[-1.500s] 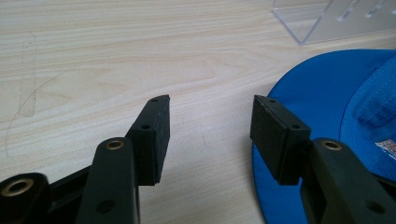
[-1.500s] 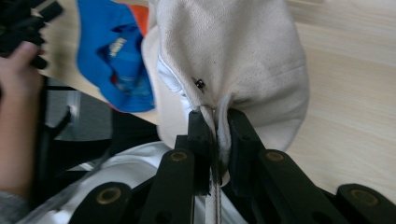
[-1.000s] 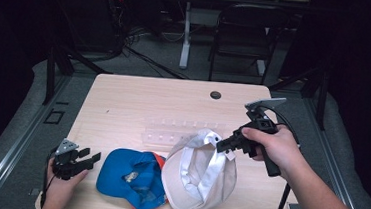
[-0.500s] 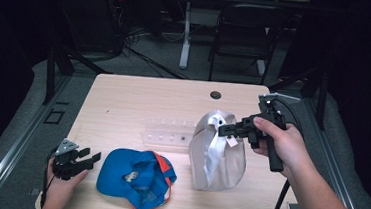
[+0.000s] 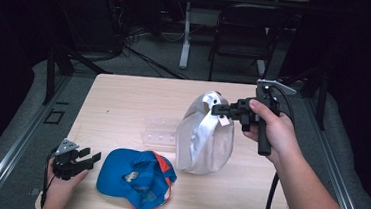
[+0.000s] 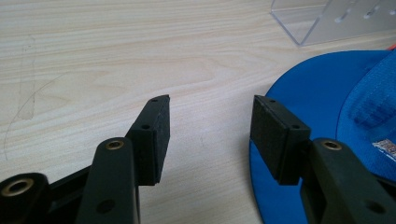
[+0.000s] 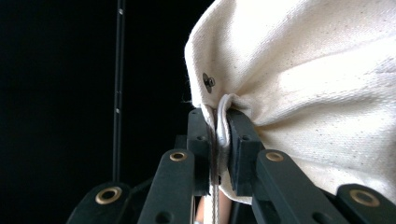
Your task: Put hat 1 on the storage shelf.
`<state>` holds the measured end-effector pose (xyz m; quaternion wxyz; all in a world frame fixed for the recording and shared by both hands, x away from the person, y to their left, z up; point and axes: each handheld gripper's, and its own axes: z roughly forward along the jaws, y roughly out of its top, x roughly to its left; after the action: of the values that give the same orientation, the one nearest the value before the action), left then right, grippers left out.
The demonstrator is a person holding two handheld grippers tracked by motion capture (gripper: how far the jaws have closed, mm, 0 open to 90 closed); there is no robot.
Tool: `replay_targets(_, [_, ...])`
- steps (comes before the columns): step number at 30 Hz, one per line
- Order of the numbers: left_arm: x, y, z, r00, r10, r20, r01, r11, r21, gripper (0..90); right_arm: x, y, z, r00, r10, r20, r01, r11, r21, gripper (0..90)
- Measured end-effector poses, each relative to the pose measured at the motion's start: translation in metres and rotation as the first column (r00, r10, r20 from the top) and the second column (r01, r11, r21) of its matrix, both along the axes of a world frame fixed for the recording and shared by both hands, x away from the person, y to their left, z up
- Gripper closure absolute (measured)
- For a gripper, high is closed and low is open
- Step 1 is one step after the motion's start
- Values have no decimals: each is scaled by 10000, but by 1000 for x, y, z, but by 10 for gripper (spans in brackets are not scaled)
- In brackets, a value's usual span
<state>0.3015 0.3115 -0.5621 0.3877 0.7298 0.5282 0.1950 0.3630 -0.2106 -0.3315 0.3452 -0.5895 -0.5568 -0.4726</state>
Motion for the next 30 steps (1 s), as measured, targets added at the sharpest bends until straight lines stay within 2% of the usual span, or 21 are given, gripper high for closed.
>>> replay_targets(8, [0,0,0,10000,-3,-10,3,10000,-29,482,19,22,7,9985,-516,208,505,9975,495,816])
replay_targets(22, [2,0,-1,10000,-34,-22,34,10000,-81,483,50,52,6,9943,-1060,130,1052,9931,513,815])
replay_targets(30, [2,0,0,9999,-102,-113,101,9999,-52,482,67,66,6,9931,-1168,131,1165,9929,231,815])
